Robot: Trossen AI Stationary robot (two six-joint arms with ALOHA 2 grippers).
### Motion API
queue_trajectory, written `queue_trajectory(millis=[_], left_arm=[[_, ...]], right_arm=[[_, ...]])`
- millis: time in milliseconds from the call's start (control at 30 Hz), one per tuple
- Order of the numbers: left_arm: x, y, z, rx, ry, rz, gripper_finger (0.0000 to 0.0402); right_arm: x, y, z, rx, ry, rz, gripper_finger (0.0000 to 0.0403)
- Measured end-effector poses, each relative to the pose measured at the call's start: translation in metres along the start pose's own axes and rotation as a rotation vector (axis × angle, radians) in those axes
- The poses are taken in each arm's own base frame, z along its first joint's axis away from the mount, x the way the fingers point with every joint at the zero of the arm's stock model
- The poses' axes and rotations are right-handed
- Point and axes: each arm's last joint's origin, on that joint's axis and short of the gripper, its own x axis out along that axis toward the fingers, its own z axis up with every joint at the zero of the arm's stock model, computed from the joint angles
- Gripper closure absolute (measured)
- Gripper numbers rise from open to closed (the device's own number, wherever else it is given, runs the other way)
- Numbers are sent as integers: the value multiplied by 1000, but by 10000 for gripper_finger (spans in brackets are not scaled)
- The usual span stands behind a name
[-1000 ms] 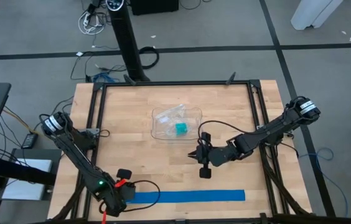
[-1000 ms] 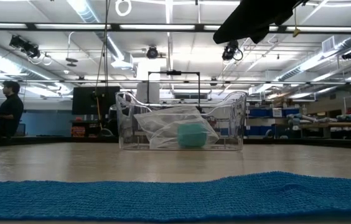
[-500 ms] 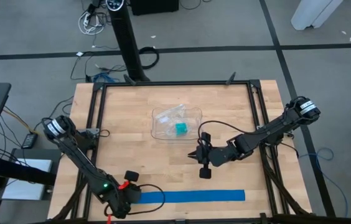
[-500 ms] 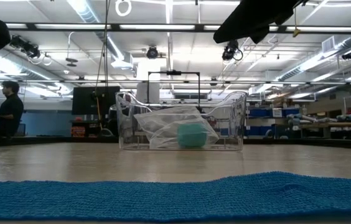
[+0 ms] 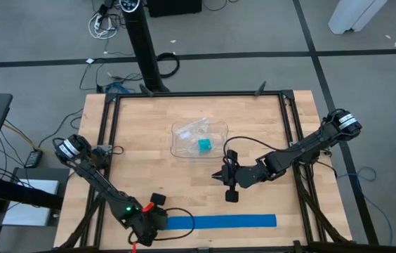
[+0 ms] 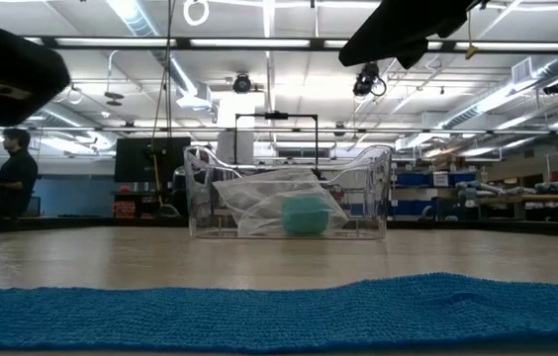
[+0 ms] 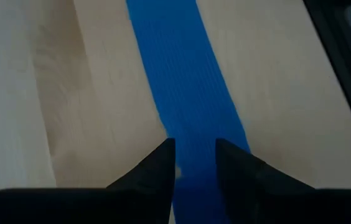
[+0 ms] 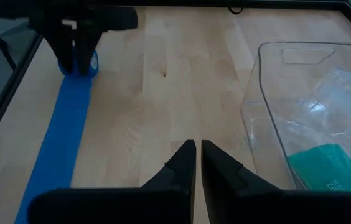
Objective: Roll bandage
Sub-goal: Roll the blue bandage
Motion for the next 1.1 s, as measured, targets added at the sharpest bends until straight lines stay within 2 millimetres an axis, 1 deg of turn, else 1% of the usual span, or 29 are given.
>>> queue_trajectory(millis=[100,267,400,533,700,767,933,1100], left_arm=[[5,5,6,-25,-47,30,280],[5,14,19,4,-93,83,280],[1,18,34,-22,-129,86,280],[-9,18,48,-39,-140,70,280],[-25,16,61,-111,-39,-38,280],[-32,15,62,-139,23,-56,280],[-45,12,56,-220,197,-82,280],[-49,5,49,-252,250,-87,280]], right_arm=[[0,0,0,4,4,0,380],[0,0,0,6,0,2,380],[0,0,0,8,0,2,380],[0,0,1,11,-7,3,380],[0,0,1,10,-6,3,380],[0,0,1,10,-6,3,380],[-1,3,0,0,-6,10,380],[-3,7,-1,-7,-7,21,380]])
